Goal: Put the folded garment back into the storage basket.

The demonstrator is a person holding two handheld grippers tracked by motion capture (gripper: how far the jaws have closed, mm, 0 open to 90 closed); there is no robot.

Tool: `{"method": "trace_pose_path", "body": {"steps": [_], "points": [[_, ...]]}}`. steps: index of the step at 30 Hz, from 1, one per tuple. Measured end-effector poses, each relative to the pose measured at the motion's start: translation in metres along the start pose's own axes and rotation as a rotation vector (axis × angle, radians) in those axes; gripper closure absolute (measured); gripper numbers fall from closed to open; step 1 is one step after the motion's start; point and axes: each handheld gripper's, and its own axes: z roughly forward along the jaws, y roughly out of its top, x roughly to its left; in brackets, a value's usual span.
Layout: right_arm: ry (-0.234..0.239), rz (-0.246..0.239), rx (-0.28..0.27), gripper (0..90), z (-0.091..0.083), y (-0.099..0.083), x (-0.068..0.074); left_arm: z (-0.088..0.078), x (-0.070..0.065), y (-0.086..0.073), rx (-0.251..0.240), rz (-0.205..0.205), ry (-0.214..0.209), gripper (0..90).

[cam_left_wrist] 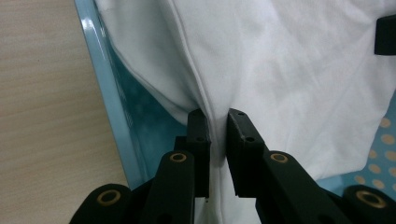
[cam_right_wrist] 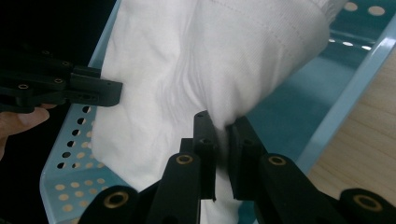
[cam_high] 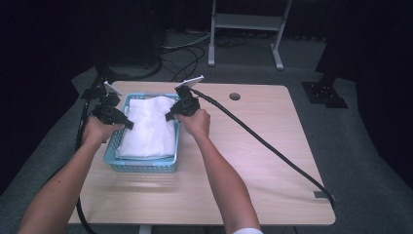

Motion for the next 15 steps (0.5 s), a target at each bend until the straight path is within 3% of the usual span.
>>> {"method": "trace_pose_path", "body": {"steps": [3,10,13,15], "points": [[-0.006,-0.004,0.004,83.4,0.0012,-0.0005,-0.0005,0.0015,0.0015,-0.0007,0.008,0.003,0.021,82.2],[-0.022,0.002,0.01,82.6,0.0039,-0.0007,-0.0027,-0.001,0.0037,-0.0007,-0.007,-0.003,0.019,82.9],[-0.03,-0.026,0.004,73.3,0.0031,-0.0007,-0.0024,-0.0008,0.0012,0.0001,-0.012,0.0,0.013,82.1],[-0.03,-0.029,-0.003,71.9,0.0012,-0.0004,-0.0017,-0.0005,0.0002,0.0005,-0.014,-0.001,0.013,81.5]]}}
